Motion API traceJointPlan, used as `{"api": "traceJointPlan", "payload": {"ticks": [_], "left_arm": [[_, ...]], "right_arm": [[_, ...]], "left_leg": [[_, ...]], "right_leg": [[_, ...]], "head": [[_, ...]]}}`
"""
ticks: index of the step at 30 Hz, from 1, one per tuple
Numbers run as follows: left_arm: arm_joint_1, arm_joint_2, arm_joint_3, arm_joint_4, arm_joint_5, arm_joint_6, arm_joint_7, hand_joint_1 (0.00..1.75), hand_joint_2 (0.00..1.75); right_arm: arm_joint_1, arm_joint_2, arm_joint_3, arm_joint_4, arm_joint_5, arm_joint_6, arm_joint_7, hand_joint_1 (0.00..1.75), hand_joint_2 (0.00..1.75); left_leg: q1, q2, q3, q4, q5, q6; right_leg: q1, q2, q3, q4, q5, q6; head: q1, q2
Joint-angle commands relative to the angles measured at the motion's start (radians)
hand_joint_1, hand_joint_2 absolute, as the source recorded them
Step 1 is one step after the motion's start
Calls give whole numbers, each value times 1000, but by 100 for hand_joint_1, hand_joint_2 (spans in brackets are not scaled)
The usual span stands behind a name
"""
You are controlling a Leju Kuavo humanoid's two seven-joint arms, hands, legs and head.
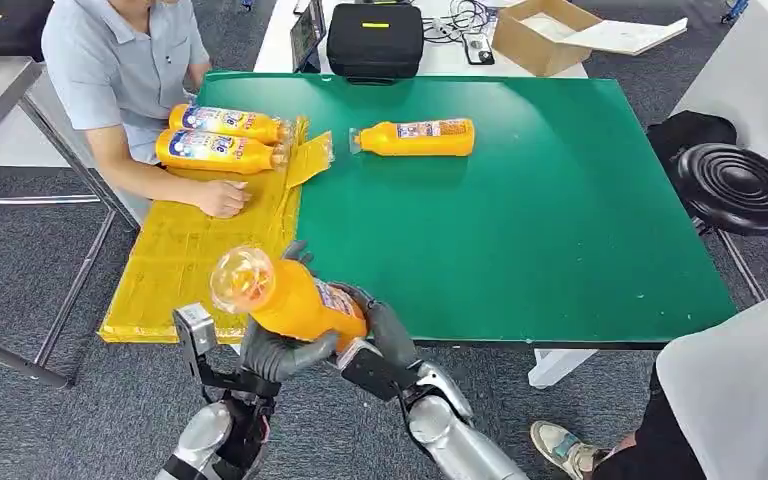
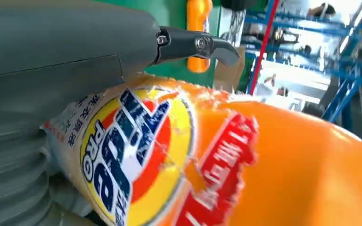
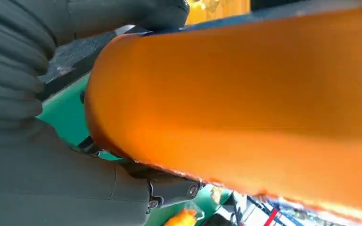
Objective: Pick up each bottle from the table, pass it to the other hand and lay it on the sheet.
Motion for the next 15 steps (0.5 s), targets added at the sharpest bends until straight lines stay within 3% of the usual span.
{"api": "traceJointPlan", "payload": {"ticks": [1,5,6,8,14,15], "left_arm": [[-66,-67,28,44,68,38,35,0,175],[-58,-48,-1,7,76,20,21,0,175],[-56,-46,-4,5,77,16,19,9,175],[-54,-39,-17,13,96,1,31,150,175],[-54,-39,-17,13,96,1,31,150,175],[-54,-39,-17,13,96,1,31,175,175]], "right_arm": [[-21,45,169,98,8,-9,-10,175,175],[-23,39,180,104,-14,1,-10,175,175],[-23,40,179,107,-17,2,-10,175,175],[-31,36,176,119,-20,-7,-10,175,175],[-31,36,176,119,-20,-7,-10,175,175],[-31,36,176,119,-20,-7,-10,175,175]], "left_leg": [[1,0,2,0,-1,-1],[1,-1,3,0,-1,-1],[1,-1,5,0,-2,-1],[0,0,3,0,-1,-1],[1,-1,3,0,-1,-1],[0,0,1,0,0,-1]], "right_leg": [[1,-1,3,0,-1,-1],[1,-2,4,0,-2,-2],[1,-2,6,0,-3,-2],[1,-1,3,0,-1,-1],[1,-1,3,0,-1,-1],[1,-1,1,0,-1,-1]], "head": [[1,0],[0,0],[0,0],[0,0],[0,0],[0,0]]}}
